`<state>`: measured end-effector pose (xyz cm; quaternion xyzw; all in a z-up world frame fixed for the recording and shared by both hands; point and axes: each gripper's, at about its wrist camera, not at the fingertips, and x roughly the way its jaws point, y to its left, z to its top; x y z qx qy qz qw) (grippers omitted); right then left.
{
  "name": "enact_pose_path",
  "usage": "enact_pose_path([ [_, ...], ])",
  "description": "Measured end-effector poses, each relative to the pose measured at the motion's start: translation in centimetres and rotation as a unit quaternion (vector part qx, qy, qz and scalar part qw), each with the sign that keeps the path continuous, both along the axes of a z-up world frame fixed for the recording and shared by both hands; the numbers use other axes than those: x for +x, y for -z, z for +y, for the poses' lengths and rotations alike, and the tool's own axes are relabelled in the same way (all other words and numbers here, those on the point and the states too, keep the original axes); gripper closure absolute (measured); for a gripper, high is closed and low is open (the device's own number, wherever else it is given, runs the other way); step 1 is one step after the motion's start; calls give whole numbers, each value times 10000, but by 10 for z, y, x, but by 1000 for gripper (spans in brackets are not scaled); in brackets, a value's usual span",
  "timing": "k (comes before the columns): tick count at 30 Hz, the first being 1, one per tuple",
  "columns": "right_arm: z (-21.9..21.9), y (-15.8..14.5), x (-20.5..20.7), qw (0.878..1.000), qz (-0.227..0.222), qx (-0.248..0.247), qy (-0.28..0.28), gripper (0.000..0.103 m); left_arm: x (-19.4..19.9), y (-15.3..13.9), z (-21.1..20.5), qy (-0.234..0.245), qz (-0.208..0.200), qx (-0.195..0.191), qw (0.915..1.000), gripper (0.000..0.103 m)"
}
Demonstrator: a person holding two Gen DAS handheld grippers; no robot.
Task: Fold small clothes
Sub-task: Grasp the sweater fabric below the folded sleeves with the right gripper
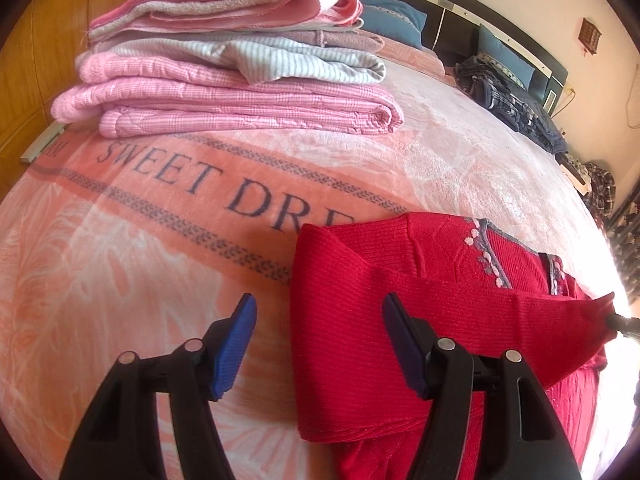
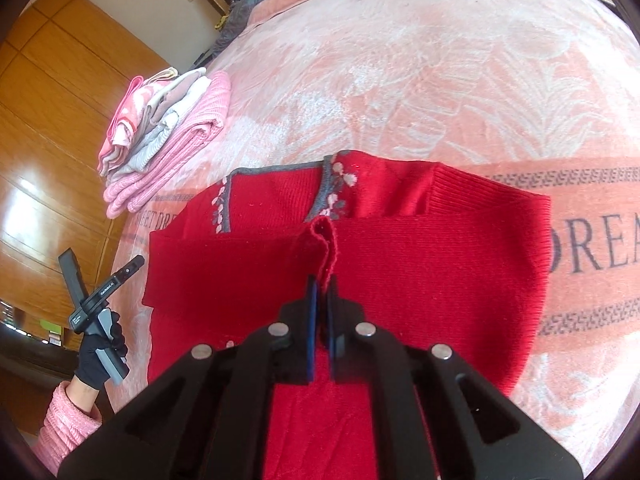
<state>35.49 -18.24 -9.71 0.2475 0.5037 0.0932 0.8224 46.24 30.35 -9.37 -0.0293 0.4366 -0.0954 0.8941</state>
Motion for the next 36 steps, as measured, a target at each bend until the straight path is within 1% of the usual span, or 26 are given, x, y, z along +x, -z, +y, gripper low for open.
enact_pose_path([
  [8,-38,1,-22,9993,77,-161,343,100,-2,7,-21,130,45,119,9998,38],
  [10,-44,4,-25,9987,138,-271,416,100,-2,10,-26,154,69,172,9997,38],
  [13,-47,15,-28,9985,273,-272,387,100,-2,16,-32,180,142,332,9992,38],
  [16,-42,32,-29,9974,506,-401,306,100,-1,26,-35,171,262,479,9984,38],
  [19,-40,46,-30,9958,732,-475,285,95,0,38,-36,163,423,580,9973,37],
  [21,-43,47,-32,9961,725,-401,290,94,-2,41,-36,167,394,606,9972,36],
  [22,-45,45,-34,9961,730,-396,291,92,-3,41,-37,185,379,631,9971,36],
  [23,-47,42,-36,9960,709,-447,315,88,-4,40,-37,203,369,655,9970,37],
  [25,-51,31,-40,9963,595,-491,390,85,-7,33,-37,177,308,594,9976,37],
  [27,-53,18,-44,9975,398,-415,418,85,-11,19,-41,241,115,472,9985,37],
  [30,-46,4,-39,9992,120,-252,270,83,-19,2,-61,540,-207,472,9972,37],
  [33,-31,10,-28,9995,237,-196,116,82,-25,0,-84,857,-215,447,9951,37],
  [36,-21,26,-23,9987,462,-203,33,82,-28,10,-99,1018,-89,457,9937,37],
])
